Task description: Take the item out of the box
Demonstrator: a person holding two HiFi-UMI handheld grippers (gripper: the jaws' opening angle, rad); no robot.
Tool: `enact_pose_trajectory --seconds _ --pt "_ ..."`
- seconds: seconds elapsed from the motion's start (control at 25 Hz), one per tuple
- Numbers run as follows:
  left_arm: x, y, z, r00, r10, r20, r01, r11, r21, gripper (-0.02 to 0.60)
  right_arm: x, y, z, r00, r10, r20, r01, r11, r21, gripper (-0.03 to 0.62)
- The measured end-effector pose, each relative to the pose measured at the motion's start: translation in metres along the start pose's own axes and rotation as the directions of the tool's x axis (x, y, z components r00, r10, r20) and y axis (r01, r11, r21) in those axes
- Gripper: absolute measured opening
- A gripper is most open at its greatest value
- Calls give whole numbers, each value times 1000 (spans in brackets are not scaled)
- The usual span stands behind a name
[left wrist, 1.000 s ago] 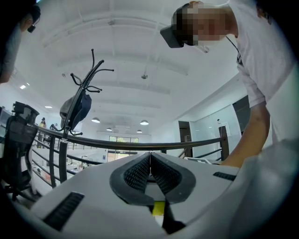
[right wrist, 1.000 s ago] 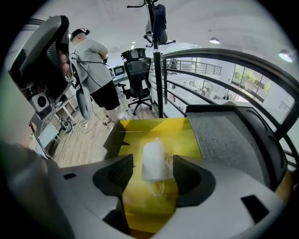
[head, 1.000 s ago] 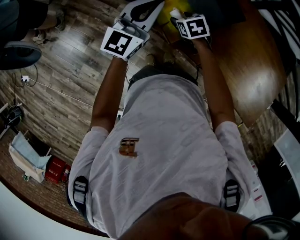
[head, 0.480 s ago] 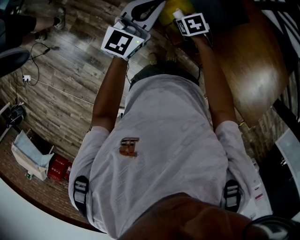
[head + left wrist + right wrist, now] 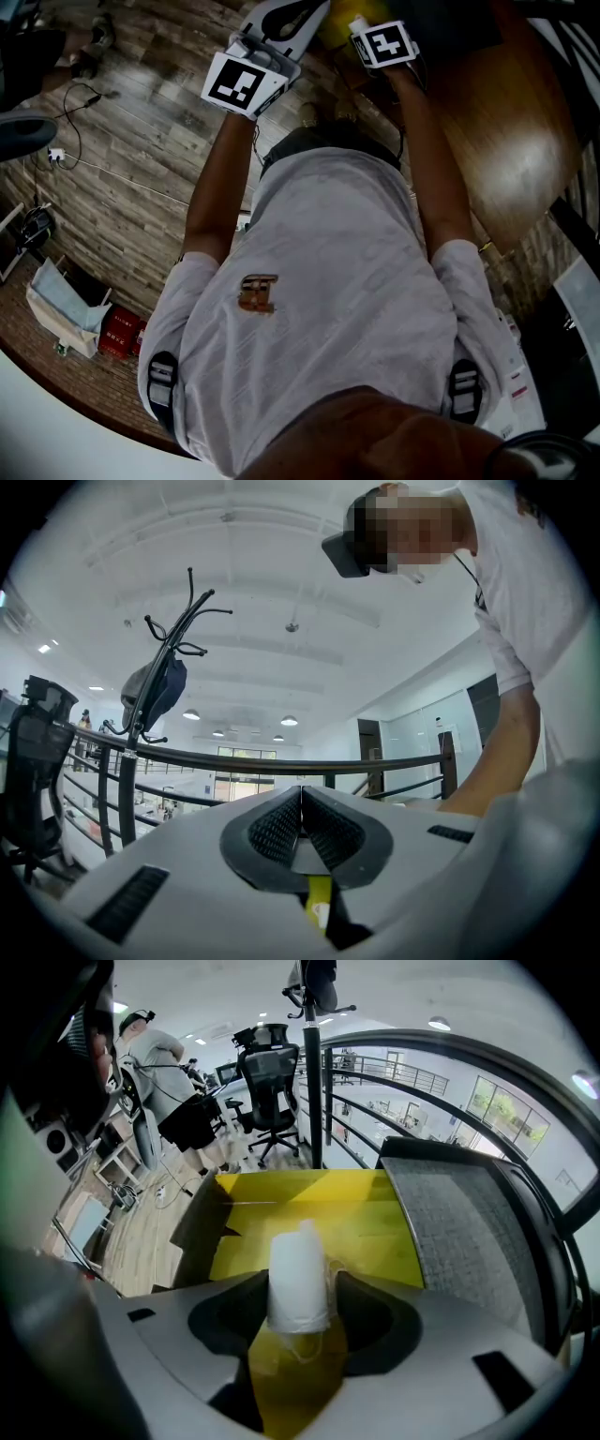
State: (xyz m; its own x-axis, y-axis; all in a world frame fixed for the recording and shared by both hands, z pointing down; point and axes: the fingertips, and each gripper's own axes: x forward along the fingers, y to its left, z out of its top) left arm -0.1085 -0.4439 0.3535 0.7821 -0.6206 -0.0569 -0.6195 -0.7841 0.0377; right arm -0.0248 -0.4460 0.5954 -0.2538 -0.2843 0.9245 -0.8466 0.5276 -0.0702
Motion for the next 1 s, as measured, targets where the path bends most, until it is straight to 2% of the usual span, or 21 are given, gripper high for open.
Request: enact_pose_trajectory --seconds 0.12,0.52,1.0 --pt "-1 1 0 1000 -7 22 7 1000 10 20 1 0 0 1000 -11 2 11 1000 -17 210" --pt "3 -3 -1 1000 2 -6 -2 1000 2 20 0 3 0 1000 -6 22 8 997 -75 198" --pt "12 -13 -6 1000 0 -24 0 1000 7 20 -31 2 12 982 43 181 -28 996 -85 198"
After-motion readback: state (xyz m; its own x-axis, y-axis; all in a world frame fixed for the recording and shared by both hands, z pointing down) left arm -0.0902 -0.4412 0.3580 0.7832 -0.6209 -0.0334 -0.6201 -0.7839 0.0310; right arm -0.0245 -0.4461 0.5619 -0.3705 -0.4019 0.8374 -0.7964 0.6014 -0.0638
